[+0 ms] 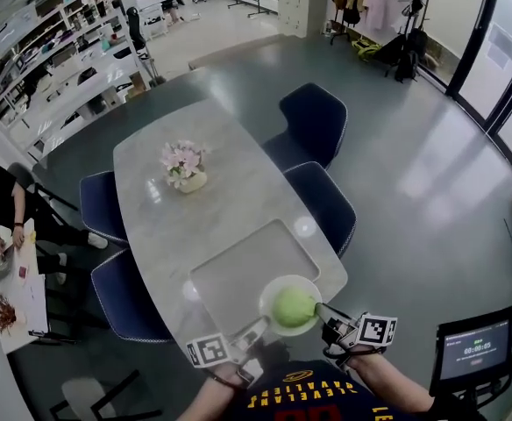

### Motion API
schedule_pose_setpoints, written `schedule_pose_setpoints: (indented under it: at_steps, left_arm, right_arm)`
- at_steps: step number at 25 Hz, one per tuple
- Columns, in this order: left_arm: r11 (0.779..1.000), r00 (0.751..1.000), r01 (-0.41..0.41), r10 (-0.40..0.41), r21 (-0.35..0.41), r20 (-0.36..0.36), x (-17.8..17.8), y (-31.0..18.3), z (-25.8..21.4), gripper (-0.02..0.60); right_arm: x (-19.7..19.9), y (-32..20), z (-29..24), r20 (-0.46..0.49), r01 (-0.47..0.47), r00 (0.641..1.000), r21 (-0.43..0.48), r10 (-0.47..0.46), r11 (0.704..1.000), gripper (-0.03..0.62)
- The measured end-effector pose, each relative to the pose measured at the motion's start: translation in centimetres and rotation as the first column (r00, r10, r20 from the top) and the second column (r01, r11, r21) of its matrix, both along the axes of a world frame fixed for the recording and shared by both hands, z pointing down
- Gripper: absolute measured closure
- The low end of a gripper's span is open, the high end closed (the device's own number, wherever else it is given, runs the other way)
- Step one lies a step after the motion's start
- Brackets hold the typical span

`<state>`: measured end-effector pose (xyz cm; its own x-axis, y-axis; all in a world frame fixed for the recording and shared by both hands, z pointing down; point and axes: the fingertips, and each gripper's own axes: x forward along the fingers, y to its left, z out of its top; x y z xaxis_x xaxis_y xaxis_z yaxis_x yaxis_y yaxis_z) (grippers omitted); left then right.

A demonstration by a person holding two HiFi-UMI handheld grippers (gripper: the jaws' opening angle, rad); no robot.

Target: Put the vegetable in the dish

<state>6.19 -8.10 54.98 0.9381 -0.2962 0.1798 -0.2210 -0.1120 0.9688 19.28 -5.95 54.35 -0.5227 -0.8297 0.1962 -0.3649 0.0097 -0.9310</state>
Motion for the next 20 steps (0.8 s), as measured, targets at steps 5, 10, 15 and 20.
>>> schedule_pose_setpoints:
  at_steps: [5,10,15,20]
  left_arm:
    - [0.999,0.999,0.051,-0.051,-0.009,-0.006,-1.9,-3.9,1.1,0.571]
    - [0.991,0.991,0.124,-0.125,-0.045,-0.035,-3.9,-3.6,0.1,0.571]
    - [0.978,0.979,0.204,-0.204,-0.039,0.007,-3.6,-6.2,1.8,0.571]
    - [0.951,0.952,0.306,-0.305,-0.032,0.022,-5.2,-6.8,1.4,0.571]
  right_arm:
    - [-1.8,-4.5,1.1,0.002,0.045,0.999,-0.017,-0.044,0.999,0.569]
    - [-4.1,-5.3,-0.1,-0.003,0.12,0.993,-0.012,-0.12,0.993,0.569]
    - [-3.5,-8.9,1.8,0.005,0.21,0.978,-0.051,-0.21,0.976,0.569]
    - [-5.2,-11.1,1.9,-0.012,0.333,0.942,-0.059,-0.334,0.941,0.568]
